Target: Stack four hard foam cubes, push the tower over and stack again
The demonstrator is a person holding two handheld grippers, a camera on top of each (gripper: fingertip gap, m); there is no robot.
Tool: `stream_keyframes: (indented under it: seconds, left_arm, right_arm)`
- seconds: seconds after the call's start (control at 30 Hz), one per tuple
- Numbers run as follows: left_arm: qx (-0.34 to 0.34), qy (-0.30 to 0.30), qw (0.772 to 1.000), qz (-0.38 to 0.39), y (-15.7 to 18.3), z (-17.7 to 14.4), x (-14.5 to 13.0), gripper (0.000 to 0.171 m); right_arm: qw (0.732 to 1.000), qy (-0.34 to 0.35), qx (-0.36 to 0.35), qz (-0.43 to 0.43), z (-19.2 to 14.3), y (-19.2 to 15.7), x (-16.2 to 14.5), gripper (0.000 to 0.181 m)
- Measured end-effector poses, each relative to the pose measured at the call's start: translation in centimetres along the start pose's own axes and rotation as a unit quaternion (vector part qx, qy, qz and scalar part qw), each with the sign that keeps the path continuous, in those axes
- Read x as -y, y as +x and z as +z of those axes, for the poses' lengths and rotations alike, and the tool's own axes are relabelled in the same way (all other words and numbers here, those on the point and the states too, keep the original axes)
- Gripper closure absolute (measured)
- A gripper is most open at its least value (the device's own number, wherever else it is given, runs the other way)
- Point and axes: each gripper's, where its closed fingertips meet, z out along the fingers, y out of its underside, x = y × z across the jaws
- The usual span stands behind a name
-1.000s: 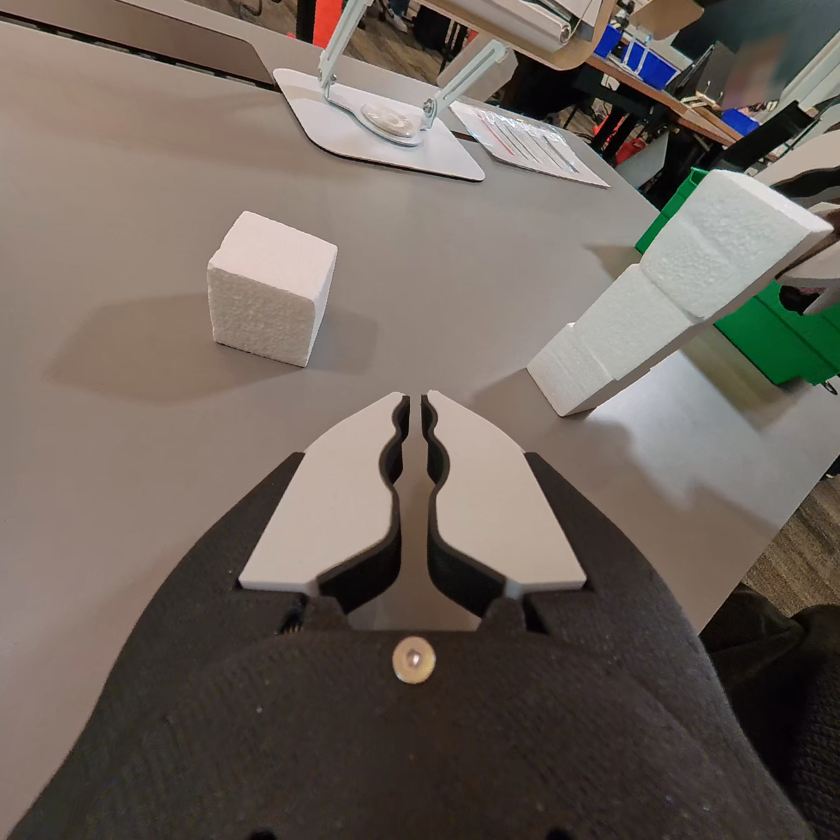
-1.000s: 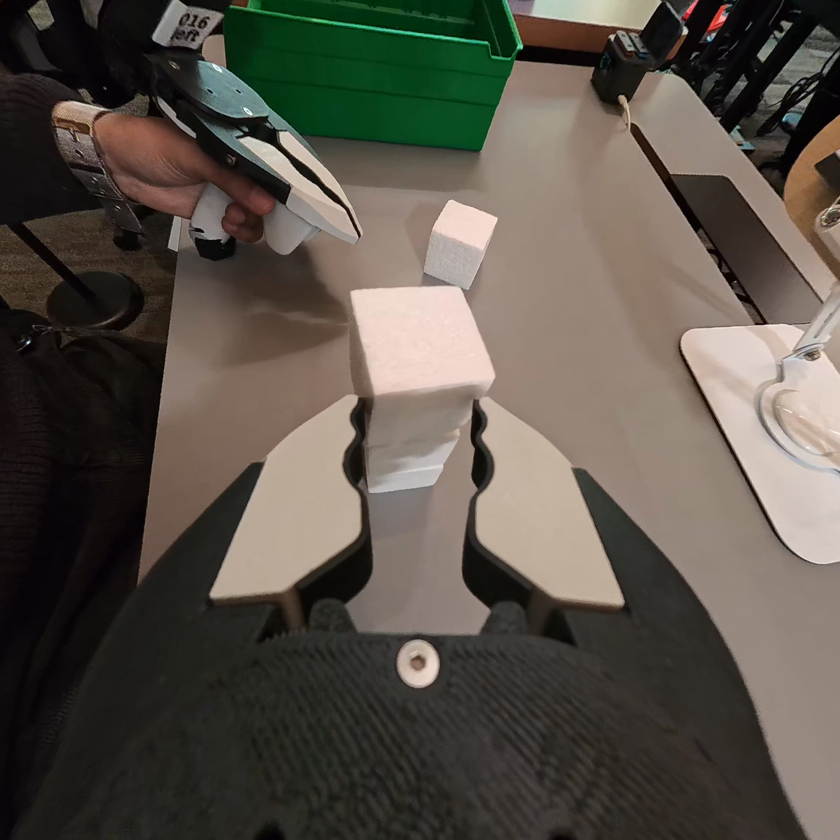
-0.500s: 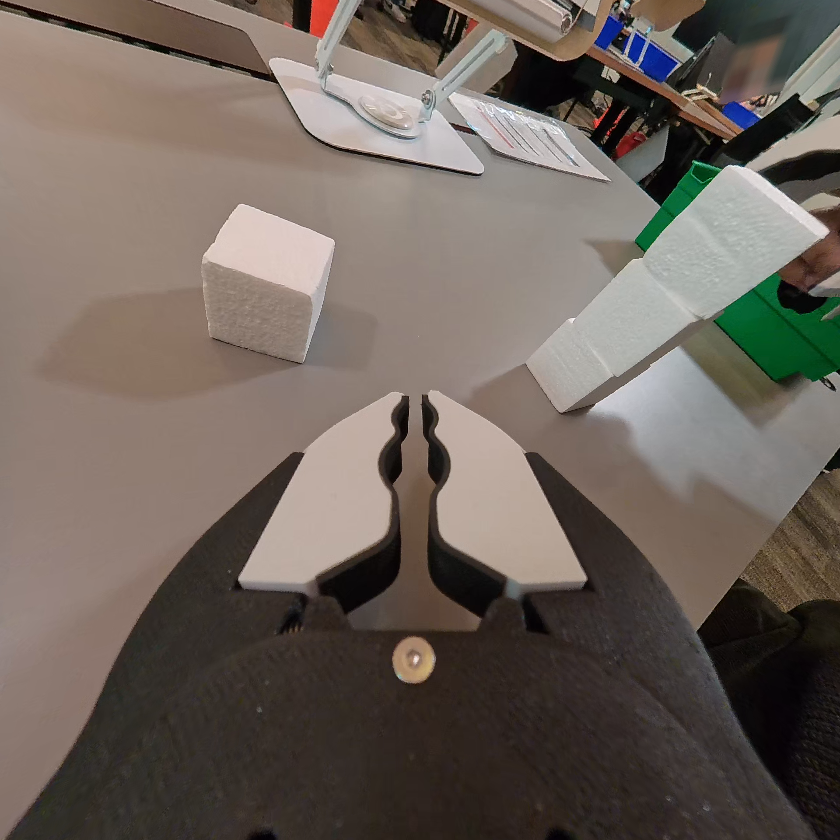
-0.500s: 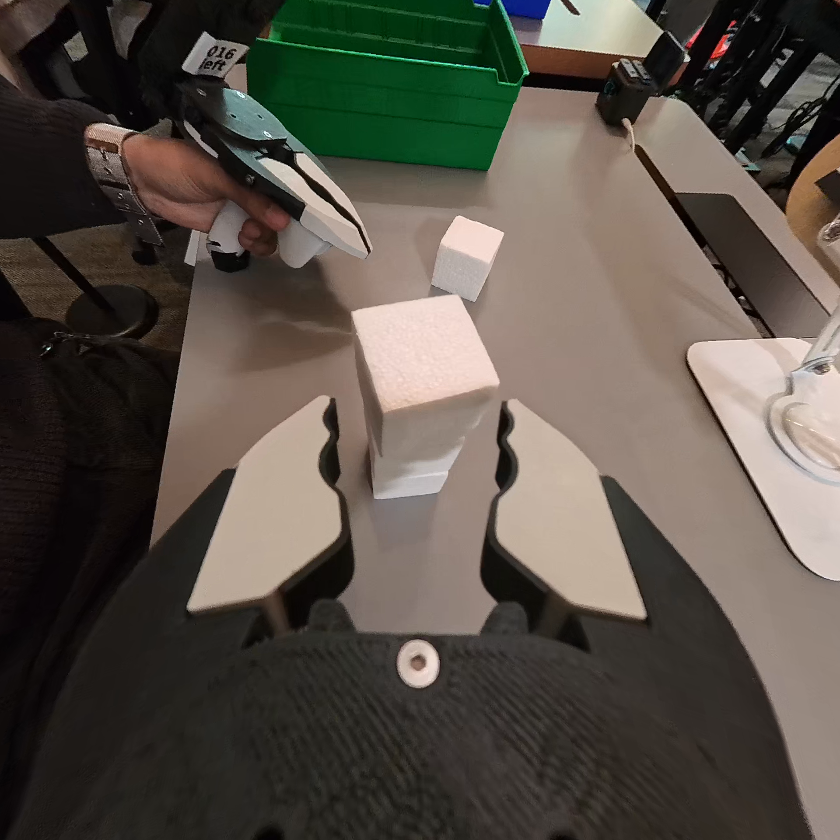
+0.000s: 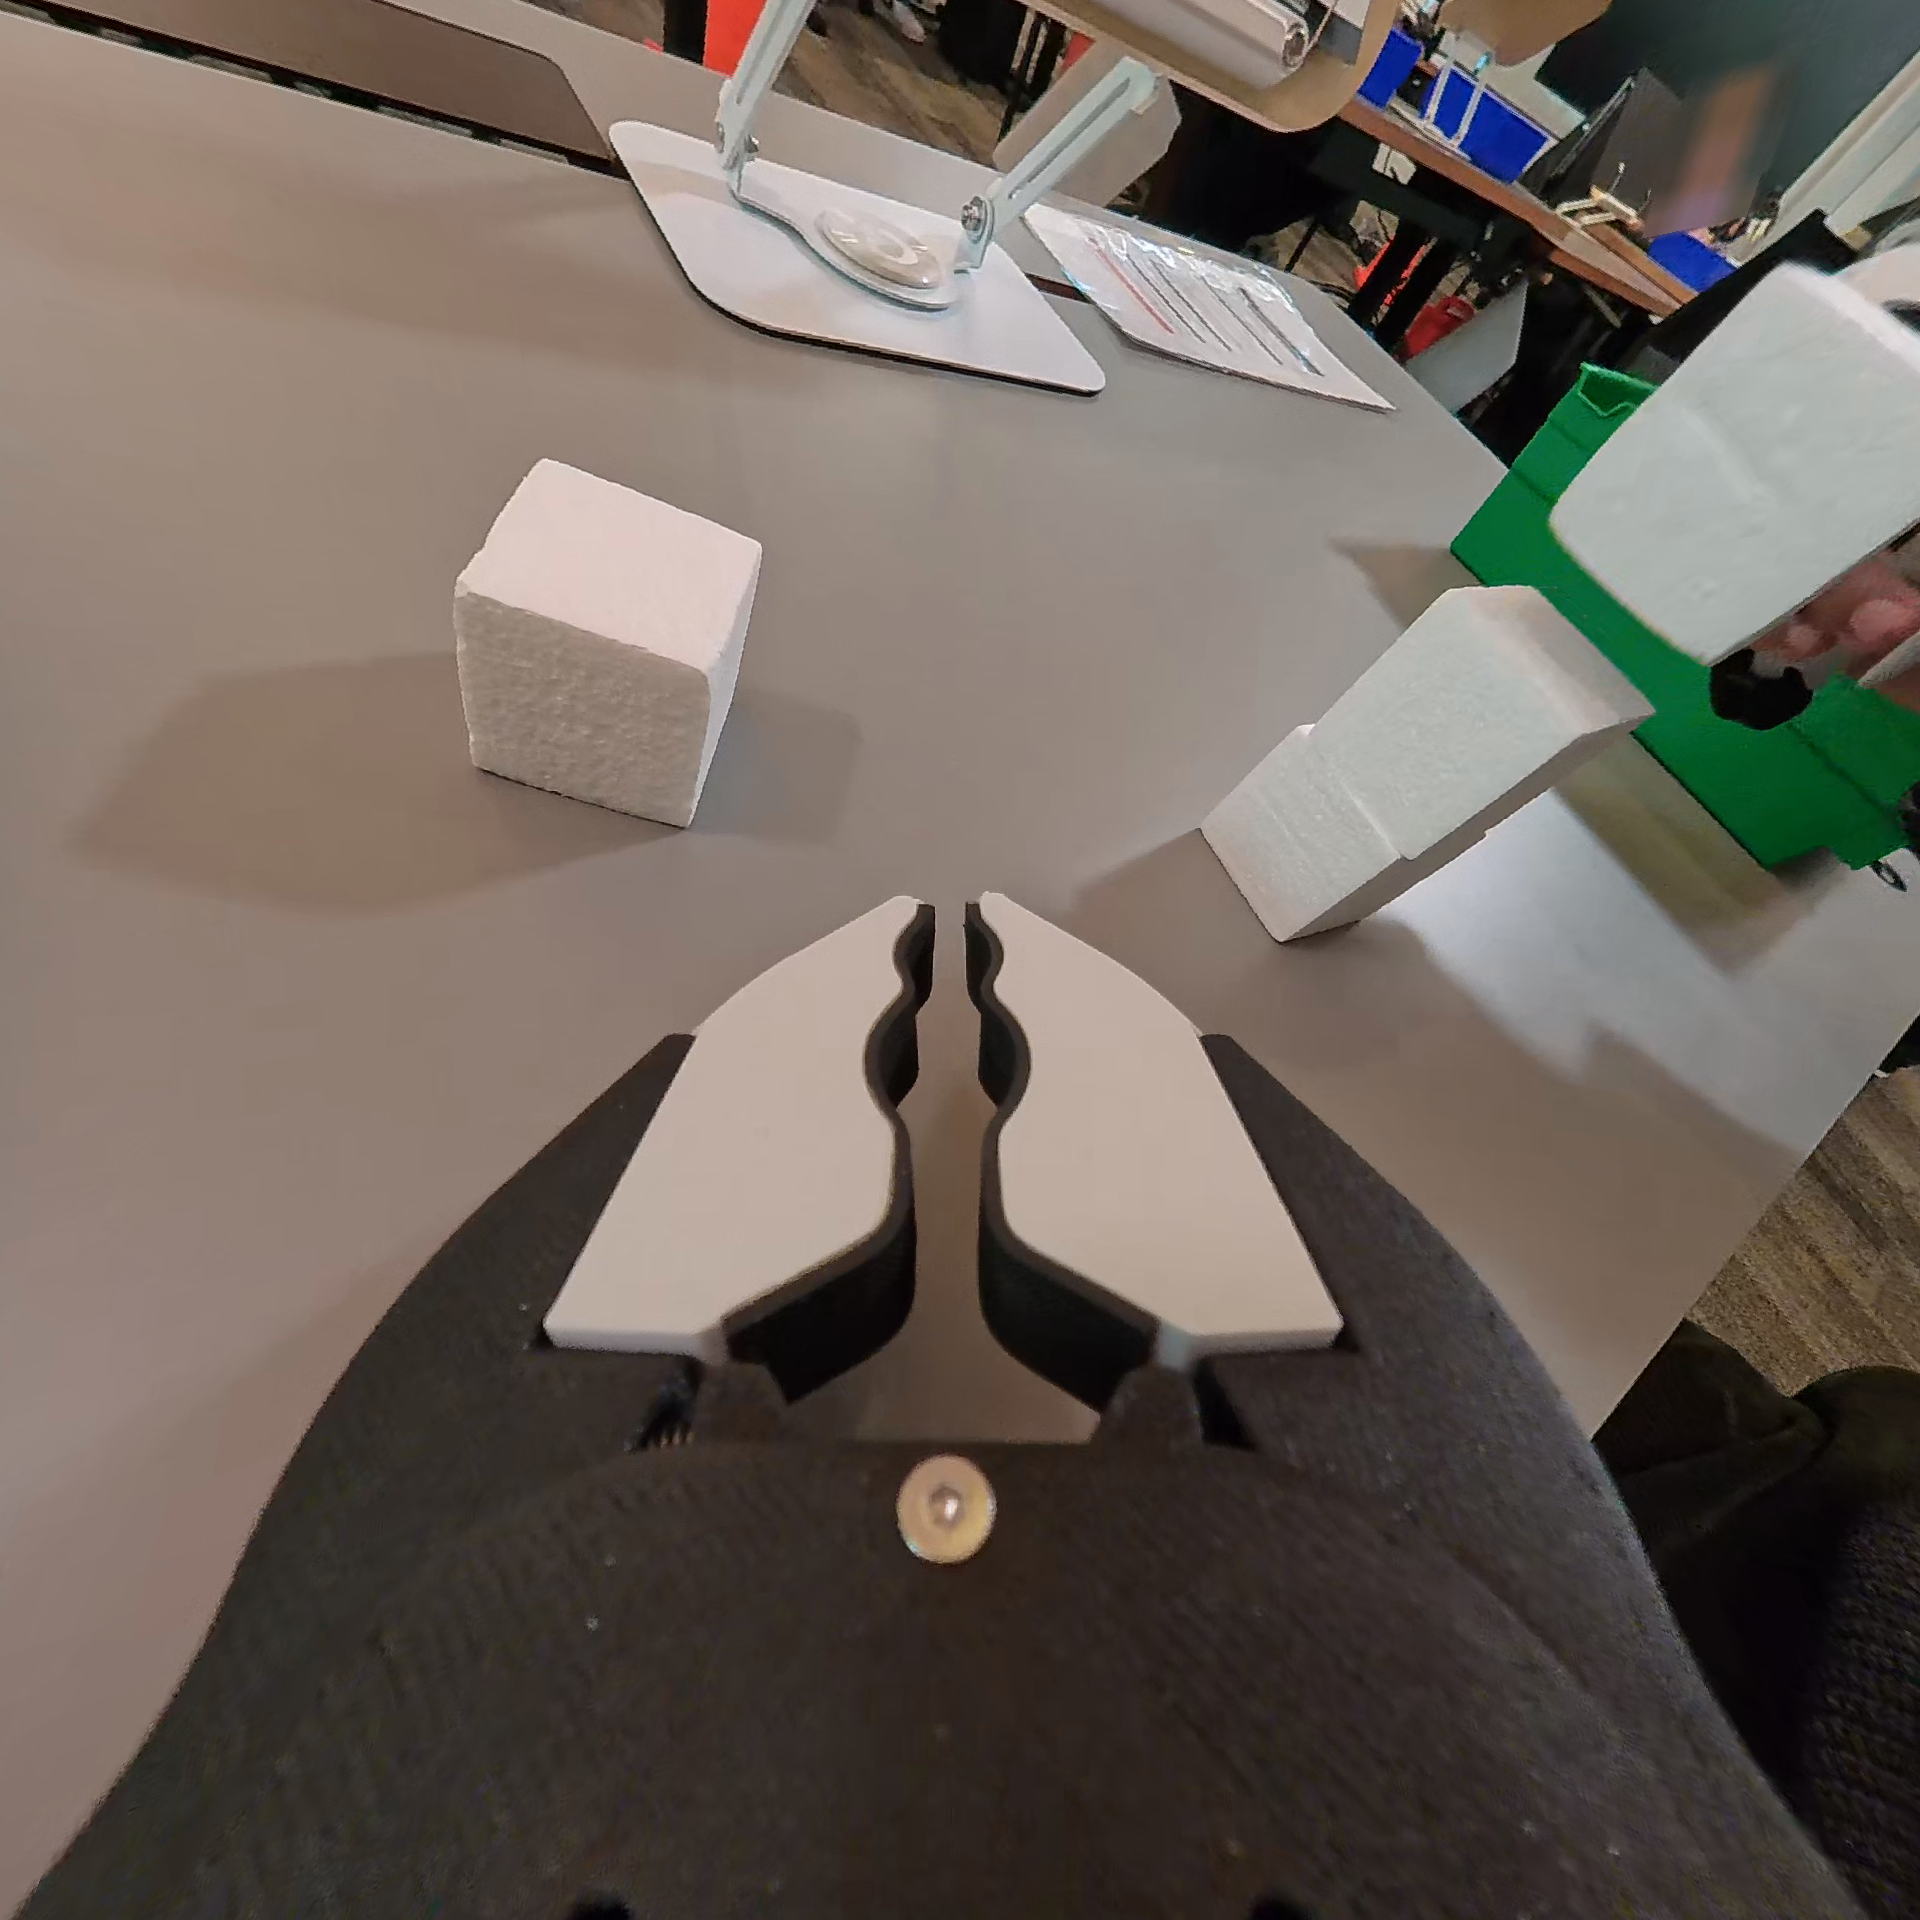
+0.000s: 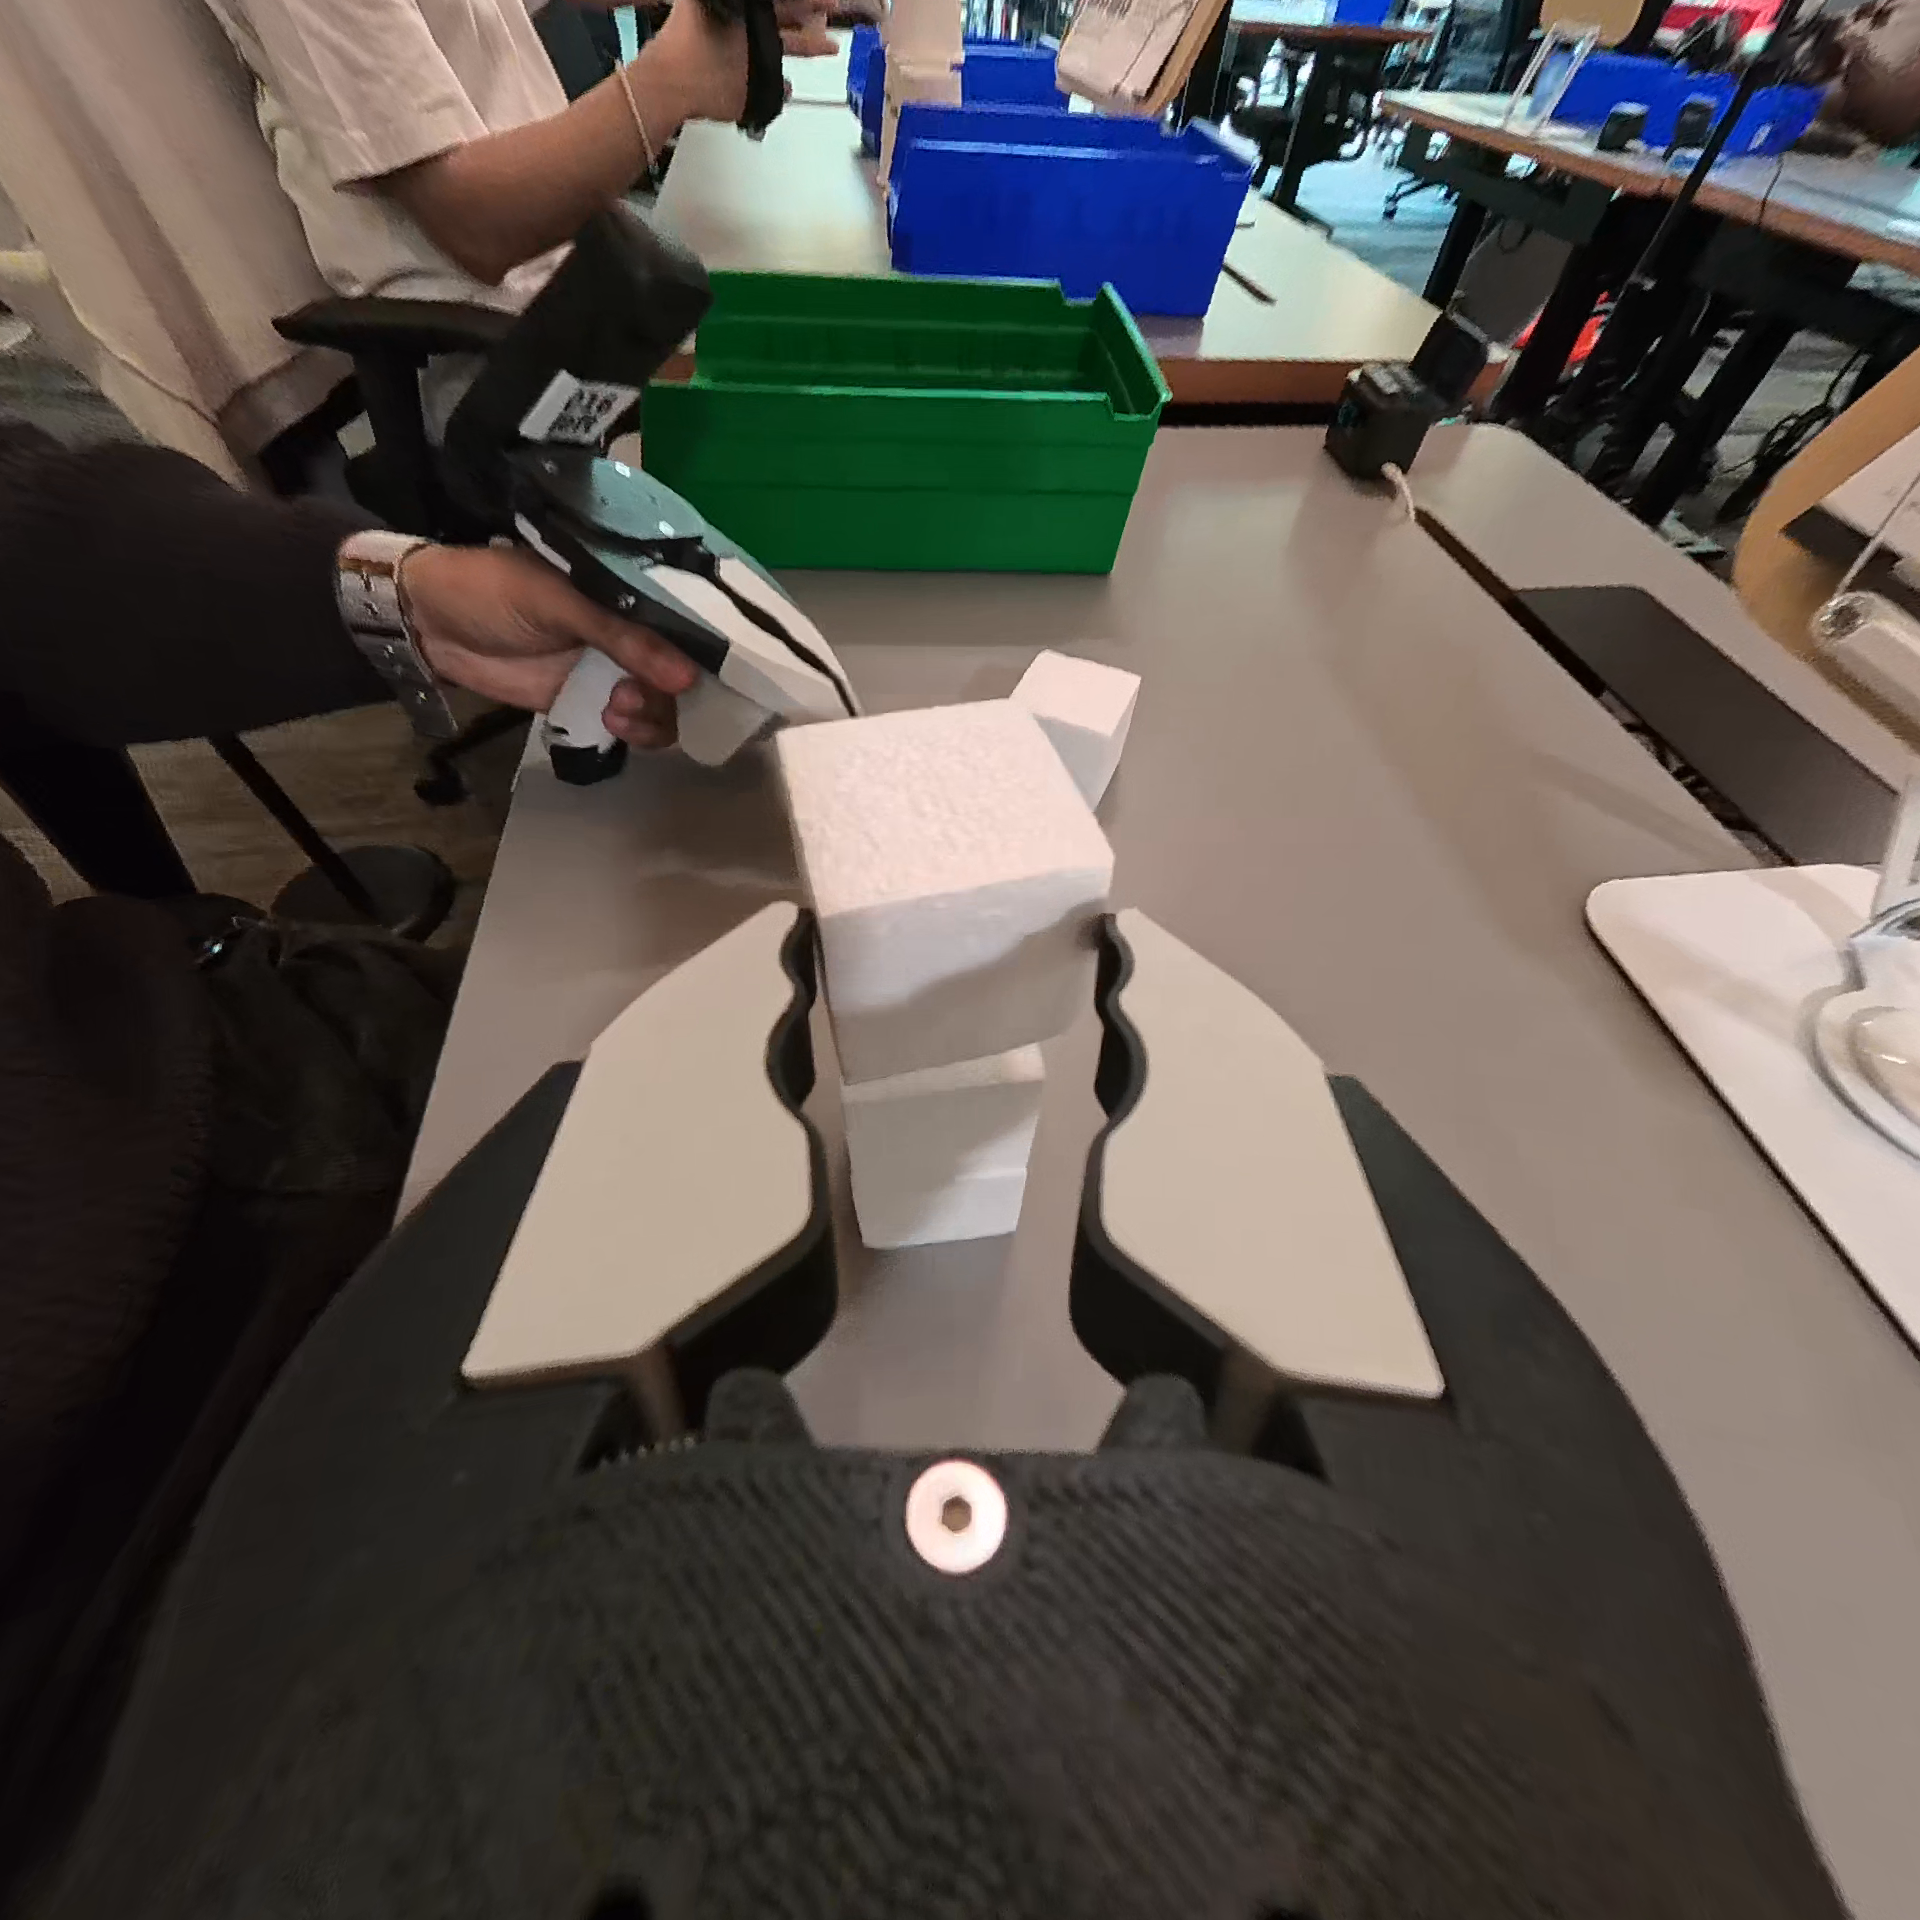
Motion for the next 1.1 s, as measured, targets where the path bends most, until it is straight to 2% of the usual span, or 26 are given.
stream_keyframes:
  seconds: [0.17,0.27,0.33,0.5,0.6,1.1]
  left_arm:
    - [0.002,0.001,1.0,0.0,-0.1,-0.1,0.0,0.166]
    - [0.003,0.001,1.0,0.0,-0.1,-0.1,0.0,0.166]
    - [0.002,0.001,1.0,-0.001,-0.1,-0.1,0.0,0.166]
    - [0.0,-0.001,1.0,0.003,0.1,0.0,-0.1,0.166]
    - [0.0,-0.002,1.0,0.003,0.1,0.0,-0.1,0.166]
    - [-0.002,-0.003,1.0,0.001,0.2,0.0,-0.1,0.166]
  right_arm:
    - [0.997,0.016,-0.072,0.011,-1.3,1.5,1.3,0.129]
    - [0.993,0.054,-0.106,0.021,-1.8,1.6,2.2,0.129]
    - [0.992,0.065,-0.11,0.021,-1.7,1.0,1.8,0.129]
    - [0.994,0.042,-0.101,0.012,-0.2,0.4,-0.5,0.129]
    - [0.996,0.038,-0.079,0.013,0.5,-0.2,-0.8,0.129]
    - [0.997,0.021,-0.066,-0.016,1.0,-0.8,-1.4,0.129]
